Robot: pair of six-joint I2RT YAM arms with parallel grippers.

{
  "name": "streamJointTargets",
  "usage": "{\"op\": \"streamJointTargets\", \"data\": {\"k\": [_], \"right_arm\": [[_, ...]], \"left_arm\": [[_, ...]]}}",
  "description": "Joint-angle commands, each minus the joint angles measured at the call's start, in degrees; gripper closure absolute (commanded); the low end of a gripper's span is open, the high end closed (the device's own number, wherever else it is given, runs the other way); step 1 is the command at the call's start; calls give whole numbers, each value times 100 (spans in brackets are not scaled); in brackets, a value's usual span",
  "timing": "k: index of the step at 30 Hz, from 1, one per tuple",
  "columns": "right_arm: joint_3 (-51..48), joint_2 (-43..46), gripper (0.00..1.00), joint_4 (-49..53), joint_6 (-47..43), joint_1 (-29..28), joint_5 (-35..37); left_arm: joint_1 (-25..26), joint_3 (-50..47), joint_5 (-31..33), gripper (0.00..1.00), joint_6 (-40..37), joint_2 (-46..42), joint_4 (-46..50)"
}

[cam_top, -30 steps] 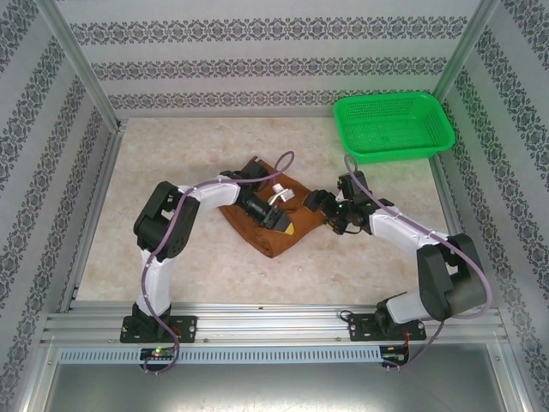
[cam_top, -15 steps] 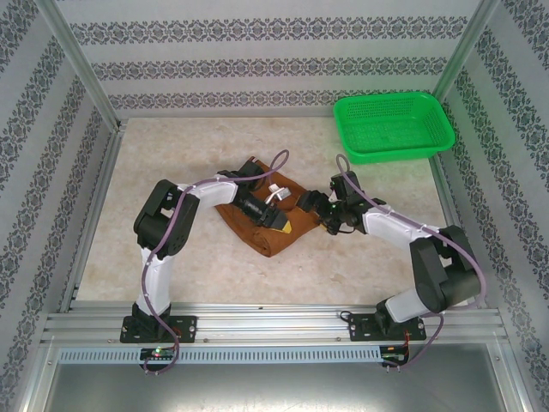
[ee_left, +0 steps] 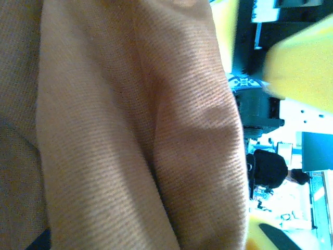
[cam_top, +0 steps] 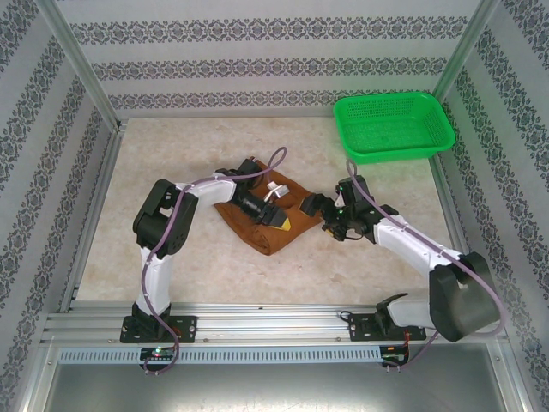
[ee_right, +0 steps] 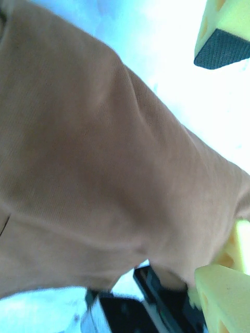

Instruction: Roll up the long pants

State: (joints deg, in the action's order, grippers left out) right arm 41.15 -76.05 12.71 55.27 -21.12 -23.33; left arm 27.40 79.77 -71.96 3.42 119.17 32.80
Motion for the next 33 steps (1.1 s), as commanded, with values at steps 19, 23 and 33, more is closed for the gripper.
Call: {"op": "streamJointTargets", "data": {"k": [19, 23, 33], "right_arm": [[467, -2852, 94, -2827, 657, -10, -136], [232, -2791, 100, -2905, 656, 20, -22], [-632, -752, 100, -1529, 526, -120, 904]], "left_arm": [[46, -40, -460, 100, -741, -323, 877], [51, -40, 290, 100, -705, -403, 854], [283, -1026, 5745, 0, -90, -1830, -473]]}}
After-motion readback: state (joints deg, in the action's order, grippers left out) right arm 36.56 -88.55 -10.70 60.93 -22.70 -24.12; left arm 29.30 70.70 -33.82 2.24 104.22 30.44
